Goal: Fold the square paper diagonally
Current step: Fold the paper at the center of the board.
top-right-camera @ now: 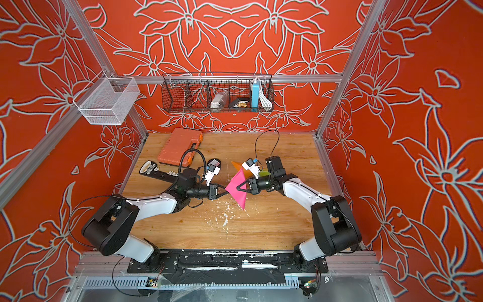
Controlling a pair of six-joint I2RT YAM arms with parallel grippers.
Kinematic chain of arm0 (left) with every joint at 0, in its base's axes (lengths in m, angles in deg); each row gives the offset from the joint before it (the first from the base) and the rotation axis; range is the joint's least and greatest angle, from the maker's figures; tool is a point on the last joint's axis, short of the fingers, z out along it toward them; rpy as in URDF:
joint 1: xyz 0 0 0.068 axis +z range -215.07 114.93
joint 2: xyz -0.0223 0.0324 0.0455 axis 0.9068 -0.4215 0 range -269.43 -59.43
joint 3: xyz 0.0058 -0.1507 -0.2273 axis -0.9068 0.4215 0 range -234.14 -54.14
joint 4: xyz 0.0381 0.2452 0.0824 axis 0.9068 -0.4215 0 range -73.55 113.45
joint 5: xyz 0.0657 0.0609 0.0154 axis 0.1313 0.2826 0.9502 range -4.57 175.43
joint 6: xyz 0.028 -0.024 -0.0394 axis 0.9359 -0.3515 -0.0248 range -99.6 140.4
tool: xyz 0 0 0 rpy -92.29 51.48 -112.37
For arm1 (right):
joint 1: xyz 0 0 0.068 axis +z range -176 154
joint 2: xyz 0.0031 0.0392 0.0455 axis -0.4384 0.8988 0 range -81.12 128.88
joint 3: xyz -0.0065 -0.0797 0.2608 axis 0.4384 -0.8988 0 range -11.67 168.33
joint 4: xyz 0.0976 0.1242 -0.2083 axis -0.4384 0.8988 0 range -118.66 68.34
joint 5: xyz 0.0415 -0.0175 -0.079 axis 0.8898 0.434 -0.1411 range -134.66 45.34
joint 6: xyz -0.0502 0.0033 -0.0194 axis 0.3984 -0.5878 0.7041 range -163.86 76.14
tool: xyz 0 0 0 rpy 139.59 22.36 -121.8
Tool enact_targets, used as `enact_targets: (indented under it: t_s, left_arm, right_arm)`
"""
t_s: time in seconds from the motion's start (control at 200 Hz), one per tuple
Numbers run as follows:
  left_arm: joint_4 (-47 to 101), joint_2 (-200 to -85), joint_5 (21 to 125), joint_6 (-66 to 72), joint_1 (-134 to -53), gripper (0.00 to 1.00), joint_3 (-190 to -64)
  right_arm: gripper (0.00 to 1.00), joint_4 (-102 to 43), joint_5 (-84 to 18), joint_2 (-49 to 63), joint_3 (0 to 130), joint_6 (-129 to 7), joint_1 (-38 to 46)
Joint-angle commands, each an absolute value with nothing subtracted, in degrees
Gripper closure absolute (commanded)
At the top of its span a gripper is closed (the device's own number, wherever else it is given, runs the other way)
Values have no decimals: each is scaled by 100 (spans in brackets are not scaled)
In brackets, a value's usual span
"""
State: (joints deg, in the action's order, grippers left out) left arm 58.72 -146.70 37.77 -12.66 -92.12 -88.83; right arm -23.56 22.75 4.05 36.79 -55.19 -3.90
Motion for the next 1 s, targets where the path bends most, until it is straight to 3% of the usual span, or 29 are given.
enact_targets:
  t_s: [0.0,0.18,0.29,0.46,0.746,0.996]
  left_arm:
    - [6007,-14594,3819,-1215,-9188,93,-8850]
    - [5010,-14249,4941,-946,-9097,72,-8859]
    - [4199,-13834,5946,-823,-9030,68,-8839]
    - [3649,-13405,6561,-806,-9012,71,-8803]
    - [4402,-13931,4915,-1004,-9024,74,-8901]
    - [4514,-15051,4370,-1273,-9265,92,-9376]
  right_arm:
    - [97,-2330,2338,353,3622,-5486,-359]
    - [96,-2158,2053,223,3590,-5479,-375]
    - [94,-2163,1855,151,3497,-5559,-386]
    - [94,-2337,1633,279,3317,-5816,-386]
    - [94,-3306,1384,925,2977,-6680,-386]
    - [94,-3902,1162,1414,2818,-7344,-388]
